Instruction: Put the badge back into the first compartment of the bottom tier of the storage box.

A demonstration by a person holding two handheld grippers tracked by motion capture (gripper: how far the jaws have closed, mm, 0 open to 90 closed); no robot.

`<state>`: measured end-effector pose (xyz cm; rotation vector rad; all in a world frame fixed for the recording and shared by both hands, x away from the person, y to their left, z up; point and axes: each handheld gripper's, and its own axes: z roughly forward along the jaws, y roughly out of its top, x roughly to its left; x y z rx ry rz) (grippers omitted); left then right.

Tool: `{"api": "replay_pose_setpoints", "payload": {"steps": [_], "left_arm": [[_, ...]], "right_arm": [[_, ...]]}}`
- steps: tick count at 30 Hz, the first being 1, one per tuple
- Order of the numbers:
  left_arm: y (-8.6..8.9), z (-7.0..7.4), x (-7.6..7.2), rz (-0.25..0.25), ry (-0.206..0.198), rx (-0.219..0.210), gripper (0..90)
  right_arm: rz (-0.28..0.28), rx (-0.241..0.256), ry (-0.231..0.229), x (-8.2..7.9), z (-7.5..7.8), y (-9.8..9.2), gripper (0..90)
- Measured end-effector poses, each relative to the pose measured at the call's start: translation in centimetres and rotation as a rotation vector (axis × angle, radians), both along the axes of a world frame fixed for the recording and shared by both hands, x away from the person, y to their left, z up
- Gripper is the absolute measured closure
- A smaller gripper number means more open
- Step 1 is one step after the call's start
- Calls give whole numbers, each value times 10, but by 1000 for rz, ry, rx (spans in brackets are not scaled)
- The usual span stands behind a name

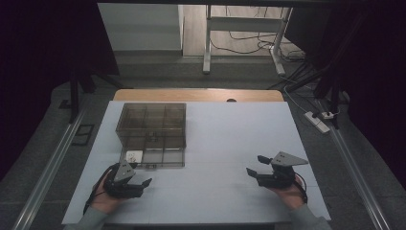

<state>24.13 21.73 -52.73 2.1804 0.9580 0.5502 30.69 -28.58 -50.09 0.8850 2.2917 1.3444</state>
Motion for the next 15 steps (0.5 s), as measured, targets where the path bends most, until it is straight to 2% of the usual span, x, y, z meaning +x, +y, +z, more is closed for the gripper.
{"api": "replay_pose_setpoints", "payload": {"steps": [5,7,15], "left_arm": [[0,0,0,1,-4,0,221],[0,0,0,2,-5,0,221],[1,1,1,6,-10,-10,220]], "right_arm": [[-9,-21,9,-3,-3,-10,306],[-8,-44,10,-5,-5,-11,305],[-9,-72,3,-9,-7,-16,305]]}}
